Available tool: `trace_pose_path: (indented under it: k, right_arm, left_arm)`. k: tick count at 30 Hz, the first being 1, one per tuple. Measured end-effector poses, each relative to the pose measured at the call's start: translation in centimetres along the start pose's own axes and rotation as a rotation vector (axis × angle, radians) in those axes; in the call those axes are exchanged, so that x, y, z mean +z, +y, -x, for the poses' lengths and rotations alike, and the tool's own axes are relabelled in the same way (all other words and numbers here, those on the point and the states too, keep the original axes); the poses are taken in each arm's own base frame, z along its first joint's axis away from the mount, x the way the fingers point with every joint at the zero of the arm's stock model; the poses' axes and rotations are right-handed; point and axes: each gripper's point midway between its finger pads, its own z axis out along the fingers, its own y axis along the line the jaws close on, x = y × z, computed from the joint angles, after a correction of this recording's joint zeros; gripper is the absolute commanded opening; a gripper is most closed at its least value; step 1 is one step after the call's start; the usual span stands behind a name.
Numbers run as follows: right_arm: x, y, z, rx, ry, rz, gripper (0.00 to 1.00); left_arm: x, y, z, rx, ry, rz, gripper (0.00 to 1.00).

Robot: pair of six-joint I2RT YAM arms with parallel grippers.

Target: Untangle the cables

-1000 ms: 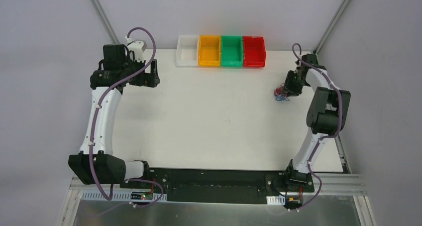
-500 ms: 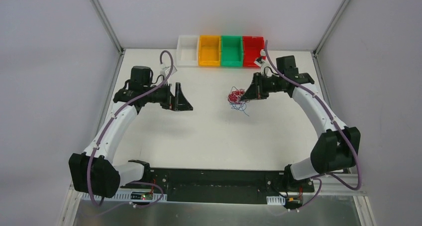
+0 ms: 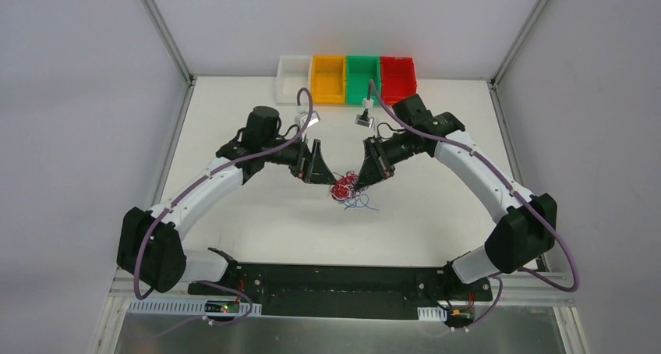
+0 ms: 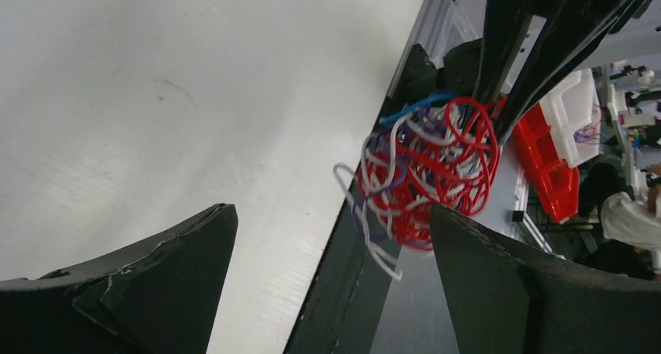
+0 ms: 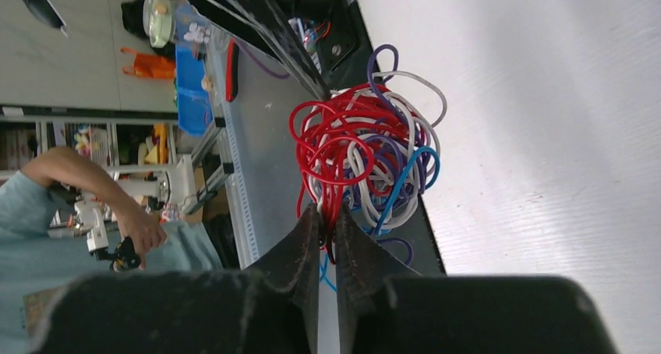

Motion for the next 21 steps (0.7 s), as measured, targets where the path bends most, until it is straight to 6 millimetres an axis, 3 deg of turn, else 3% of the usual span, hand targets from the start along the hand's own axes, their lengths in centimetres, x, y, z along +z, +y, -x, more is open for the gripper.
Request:
trace_pose_path:
  k: [2, 4, 7, 8, 14, 17, 21]
  right_arm:
    - [0.5, 0.5, -0.6, -0.009, 0.033, 0.016, 0.09]
    - [0.7, 0.8, -0.8, -0.009, 0.051, 0.024, 0.09]
    - [0.7, 0.7, -0.7, -0.007, 0.059, 0.023, 0.07]
    - [0.7, 0.6, -0.6, -0.009, 0.058, 0.021, 0.03]
    - [-0.1, -0.9, -0.2, 0.021, 0.036, -0.030, 0.00]
    - [-1.5, -2.5, 0.6, 0.051, -0.013, -0.078, 0.00]
    - [-3.5, -5.3, 0.8, 0.101, -0.070, -0.152, 0.00]
  left_arm:
    - [1.2, -0.4, -0.2, 0.003, 0.015, -0.025, 0.89]
    - [2.4, -1.2, -0.5, 0.007, 0.031, -0.059, 0.69]
    - [3.1, -2.4, -0.3, 0.005, 0.026, -0.107, 0.13]
    - [3.2, -2.7, -0.1, 0.002, 0.021, -0.120, 0.00]
    - [2.3, -3.2, 0.6, 0.001, -0.012, -0.143, 0.00]
    - [0.0, -2.2, 1.0, -0.018, -0.062, -0.111, 0.00]
    - [-3.7, 0.9, 2.2, -0.067, -0.167, -0.004, 0.00]
